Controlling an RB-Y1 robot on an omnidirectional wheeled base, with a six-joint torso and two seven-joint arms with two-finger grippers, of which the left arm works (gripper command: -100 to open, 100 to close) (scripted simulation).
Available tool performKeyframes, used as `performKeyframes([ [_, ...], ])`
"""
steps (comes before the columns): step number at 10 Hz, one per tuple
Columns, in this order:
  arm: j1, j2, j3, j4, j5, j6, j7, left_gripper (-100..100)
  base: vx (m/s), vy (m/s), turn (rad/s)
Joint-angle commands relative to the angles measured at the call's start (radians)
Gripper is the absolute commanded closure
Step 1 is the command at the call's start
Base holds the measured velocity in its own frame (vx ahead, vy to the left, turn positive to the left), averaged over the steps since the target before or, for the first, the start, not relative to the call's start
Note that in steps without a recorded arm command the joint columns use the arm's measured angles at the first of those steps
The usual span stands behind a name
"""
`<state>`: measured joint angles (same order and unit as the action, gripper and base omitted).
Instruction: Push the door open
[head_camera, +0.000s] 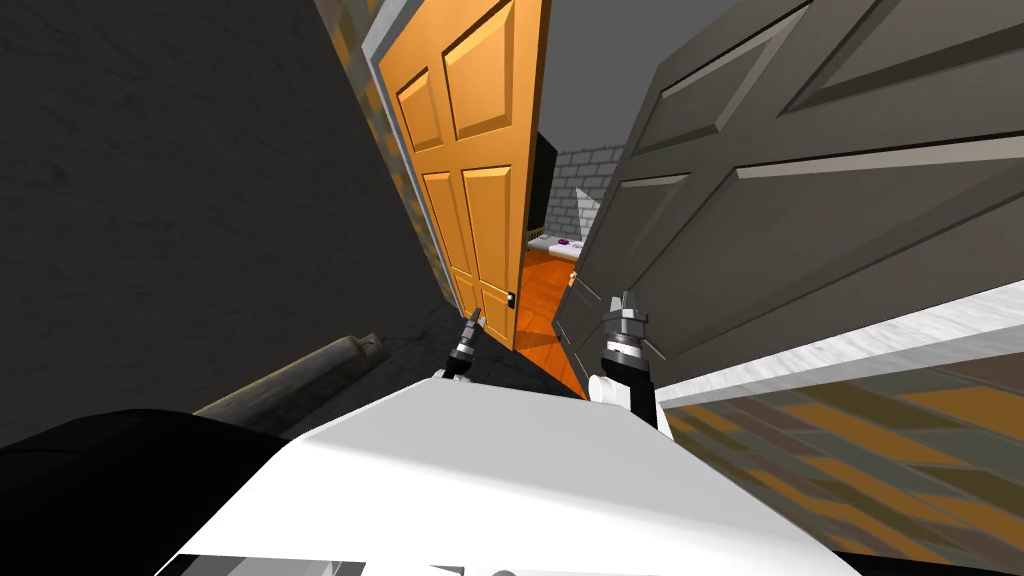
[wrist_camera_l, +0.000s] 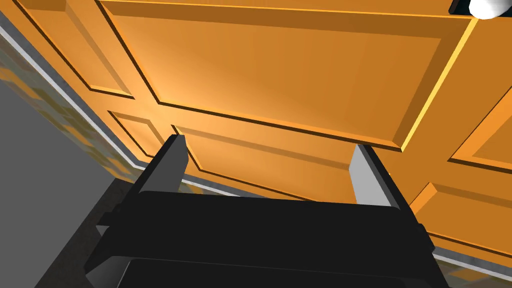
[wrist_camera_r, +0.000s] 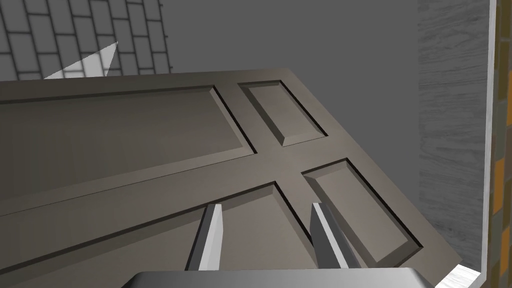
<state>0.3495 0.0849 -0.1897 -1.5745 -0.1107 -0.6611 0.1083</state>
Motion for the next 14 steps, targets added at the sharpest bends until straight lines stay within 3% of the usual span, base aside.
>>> performKeyframes([
  [1,-0.017,0.002,-0.009,0.049,0.001,-0.005,0.001,-100,0.076,0.04,-0.102],
  [14,-0.101,-0.002,-0.085,0.377,-0.002,-0.057,-0.004,-100,0.078,0.055,-0.079],
])
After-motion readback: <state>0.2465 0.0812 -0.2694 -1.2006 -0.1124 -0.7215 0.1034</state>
